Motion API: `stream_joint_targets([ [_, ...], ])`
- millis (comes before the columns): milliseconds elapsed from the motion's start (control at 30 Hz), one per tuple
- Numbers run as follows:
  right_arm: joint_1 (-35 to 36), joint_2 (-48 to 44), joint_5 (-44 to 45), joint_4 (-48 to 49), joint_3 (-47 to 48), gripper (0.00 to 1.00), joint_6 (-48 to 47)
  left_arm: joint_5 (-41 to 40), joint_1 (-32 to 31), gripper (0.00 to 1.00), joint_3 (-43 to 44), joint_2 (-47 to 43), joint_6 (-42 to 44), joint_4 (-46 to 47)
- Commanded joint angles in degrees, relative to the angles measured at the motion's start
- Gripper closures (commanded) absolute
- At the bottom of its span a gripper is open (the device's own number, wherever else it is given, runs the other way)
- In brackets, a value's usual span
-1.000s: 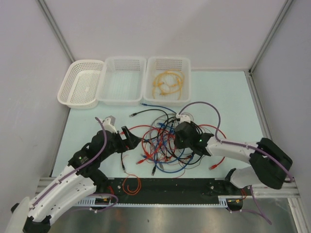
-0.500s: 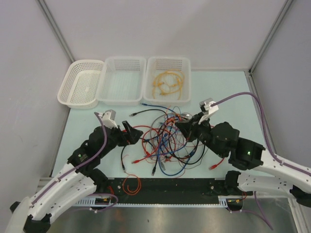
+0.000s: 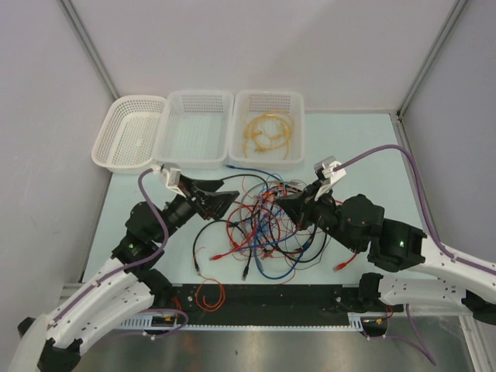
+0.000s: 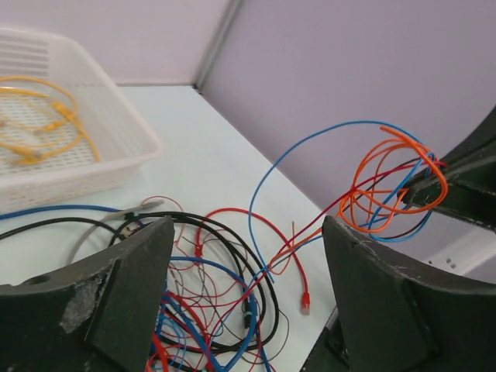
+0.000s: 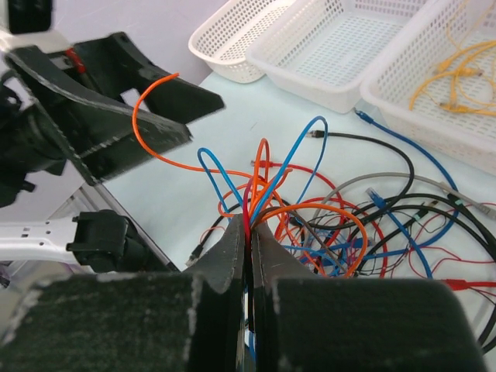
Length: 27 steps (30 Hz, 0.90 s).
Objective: Untangle the cables
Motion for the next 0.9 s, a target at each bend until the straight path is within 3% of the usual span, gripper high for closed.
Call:
stream_joint_targets([
  [0,0.43,0.06,-1.79,1.96,3.27,1.0,2.16,8.57,-1.6,0.21,-2.56,3.57,2.35,12.52],
  [200,0.52,0.68,-2.49,1.43,3.27,1.0,3.74,14.97,-3.45,0.25,-2.3,8.48,3.76,15.86],
  [467,0.61,1.21,-2.58,1.25,3.27,1.0,4.27,16.57,-6.79,0.32,-1.86,12.01,4.55,17.71],
  [567,0.61,1.3,-2.49,0.99,3.27,1.0,4.36,16.05,-7.66,0.44,-1.69,13.5,4.81,17.18],
  [667,0.61,1.03,-2.06,0.73,3.27,1.0,4.36,13.24,-7.76,0.7,-0.46,14.73,5.42,13.85],
  [700,0.61,1.03,-1.79,0.64,3.27,1.0,4.45,12.19,-7.76,0.87,0.15,14.73,5.6,13.06],
  [733,0.61,0.86,-0.92,0.29,3.27,1.0,4.71,10.52,-7.76,0.97,0.51,14.39,5.6,11.14],
  [800,0.61,0.51,0.66,-1.03,3.27,0.92,5.06,3.17,-7.76,1.0,0.95,12.64,4.99,8.4],
  [867,0.61,-0.02,2.77,-2.52,3.27,0.75,5.68,-0.12,-7.76,1.0,0.6,10.97,3.94,6.9],
])
